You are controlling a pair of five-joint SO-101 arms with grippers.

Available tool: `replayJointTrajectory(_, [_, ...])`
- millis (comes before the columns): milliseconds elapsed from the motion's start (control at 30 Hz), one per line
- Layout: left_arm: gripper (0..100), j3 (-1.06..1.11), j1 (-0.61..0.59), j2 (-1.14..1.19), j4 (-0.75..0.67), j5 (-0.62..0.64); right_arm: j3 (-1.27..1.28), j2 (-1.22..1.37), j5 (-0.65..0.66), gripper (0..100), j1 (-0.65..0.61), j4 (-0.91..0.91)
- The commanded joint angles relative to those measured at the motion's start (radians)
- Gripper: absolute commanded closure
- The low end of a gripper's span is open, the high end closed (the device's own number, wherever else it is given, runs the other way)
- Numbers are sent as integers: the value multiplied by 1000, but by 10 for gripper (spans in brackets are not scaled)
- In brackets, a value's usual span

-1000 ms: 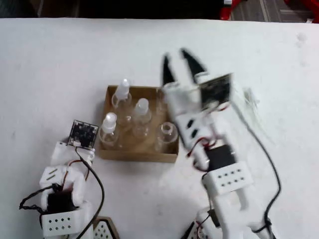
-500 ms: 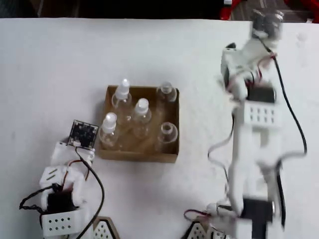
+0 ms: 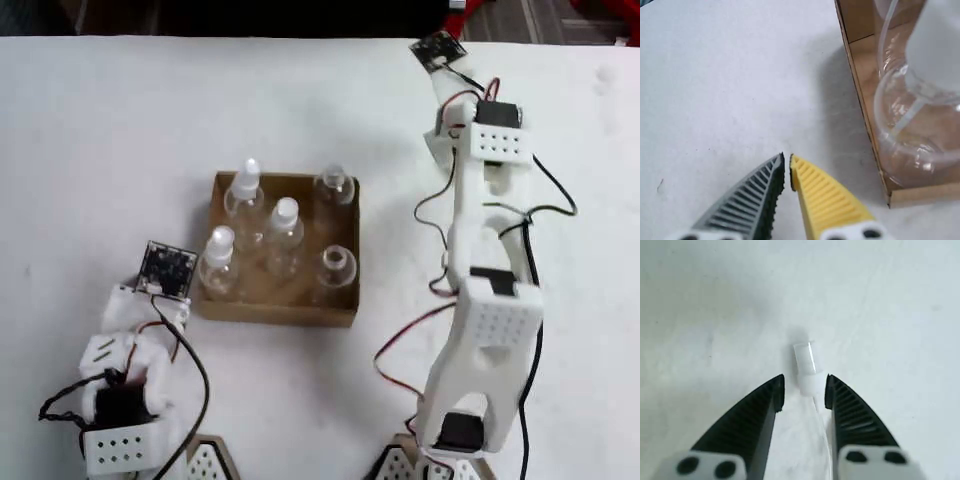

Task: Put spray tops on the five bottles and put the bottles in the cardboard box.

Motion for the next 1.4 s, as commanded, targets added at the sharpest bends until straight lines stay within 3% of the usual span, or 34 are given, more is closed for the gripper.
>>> replayJointTrajectory(0, [979, -2, 13, -5, 5, -11, -259, 174, 21, 890, 22, 74])
replayJointTrajectory(267, [979, -2, 13, -5, 5, -11, -609, 499, 23, 890, 47, 134])
replayJointTrajectory(567, [979, -2, 13, -5, 5, -11, -825, 651, 51, 890, 56, 234])
replayJointTrajectory(767, [979, -2, 13, -5, 5, -11, -833, 665, 222, 890, 45, 354])
replayJointTrajectory(967, [979, -2, 13, -5, 5, -11, -835, 631, 227, 991, 33, 424])
replayJointTrajectory(1133, [979, -2, 13, -5, 5, -11, -832, 582, 229, 984, 15, 555])
replayJointTrajectory(1367, [979, -2, 13, -5, 5, -11, -833, 476, 222, 983, 15, 556])
